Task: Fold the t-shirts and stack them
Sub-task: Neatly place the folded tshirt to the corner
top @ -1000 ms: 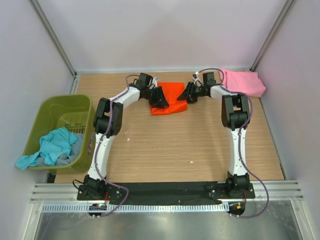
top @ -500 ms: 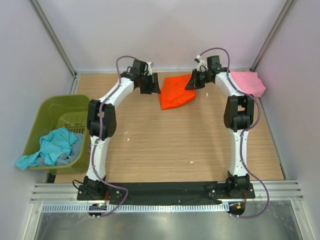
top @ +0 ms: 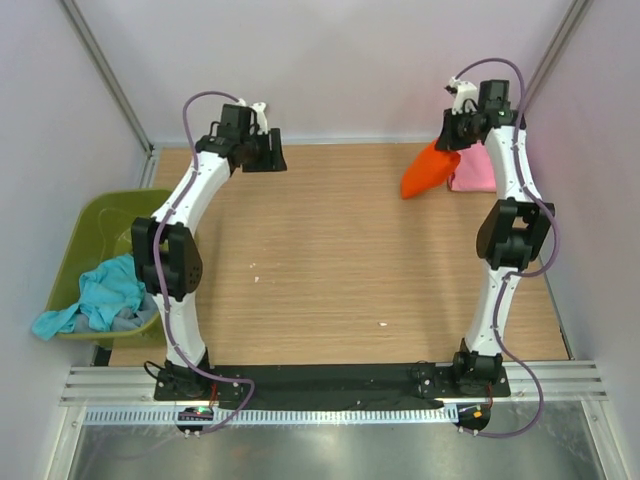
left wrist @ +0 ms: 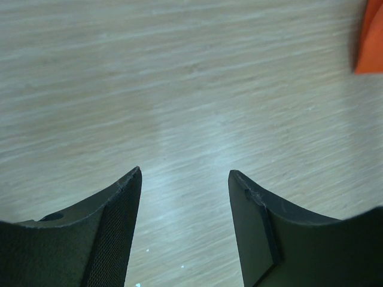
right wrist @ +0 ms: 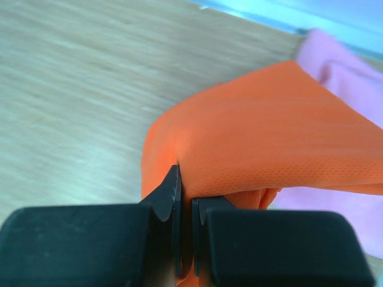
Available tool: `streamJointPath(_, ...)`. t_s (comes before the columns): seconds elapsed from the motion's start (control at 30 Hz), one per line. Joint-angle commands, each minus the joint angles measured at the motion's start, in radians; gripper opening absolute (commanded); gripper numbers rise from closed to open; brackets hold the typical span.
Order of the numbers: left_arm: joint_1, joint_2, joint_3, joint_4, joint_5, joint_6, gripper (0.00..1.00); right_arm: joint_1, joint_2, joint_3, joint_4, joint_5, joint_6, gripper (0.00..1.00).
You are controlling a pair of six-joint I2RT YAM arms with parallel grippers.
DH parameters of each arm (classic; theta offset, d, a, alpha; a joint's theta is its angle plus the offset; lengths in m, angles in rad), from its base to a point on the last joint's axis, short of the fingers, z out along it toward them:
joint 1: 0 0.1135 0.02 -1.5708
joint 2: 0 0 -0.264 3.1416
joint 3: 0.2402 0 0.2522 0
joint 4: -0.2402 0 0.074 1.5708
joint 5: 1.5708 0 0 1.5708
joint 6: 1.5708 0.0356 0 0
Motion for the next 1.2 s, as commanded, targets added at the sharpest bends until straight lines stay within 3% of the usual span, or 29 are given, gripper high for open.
streamJointPath(0.0,-0.007,-0.033,-0.029,-0.015,0.013,0.015,0.61,-0.055,0.049,0.153,-0.022,0.059,-0.086,0.01)
streamJointPath(0.2,-0.008,-0.056,-0.083,-0.010,0.029,0.012,0.62,-0.106,0.152,0.291,-0.008,0.102,-0.142,0.01)
streamJointPath(0.37,-0.010,-0.064,-0.105,-0.004,0.030,0.010,0.62,-0.114,0.169,0.288,0.046,0.155,-0.201,0.01)
streamJointPath(0.77,-0.041,-0.061,-0.101,-0.006,0.013,0.027,0.63,-0.157,0.255,0.310,0.222,0.383,-0.167,0.01)
streamJointPath(1.03,-0.051,-0.058,-0.105,-0.004,0.006,0.033,0.64,-0.158,0.247,0.268,0.305,0.486,-0.265,0.01)
streamJointPath(1.07,-0.053,-0.055,-0.105,-0.004,0.006,0.032,0.64,-0.157,0.238,0.261,0.313,0.506,-0.264,0.03)
streamJointPath(1.1,-0.053,-0.053,-0.103,-0.001,0.004,0.030,0.64,-0.157,0.233,0.256,0.334,0.524,-0.257,0.15)
streamJointPath(1.13,-0.051,-0.051,-0.103,-0.001,0.004,0.027,0.64,-0.157,0.227,0.250,0.342,0.570,-0.251,0.50)
streamJointPath(1.17,-0.054,-0.047,-0.100,0.000,0.004,0.026,0.64,-0.157,0.212,0.239,0.349,0.590,-0.241,0.66)
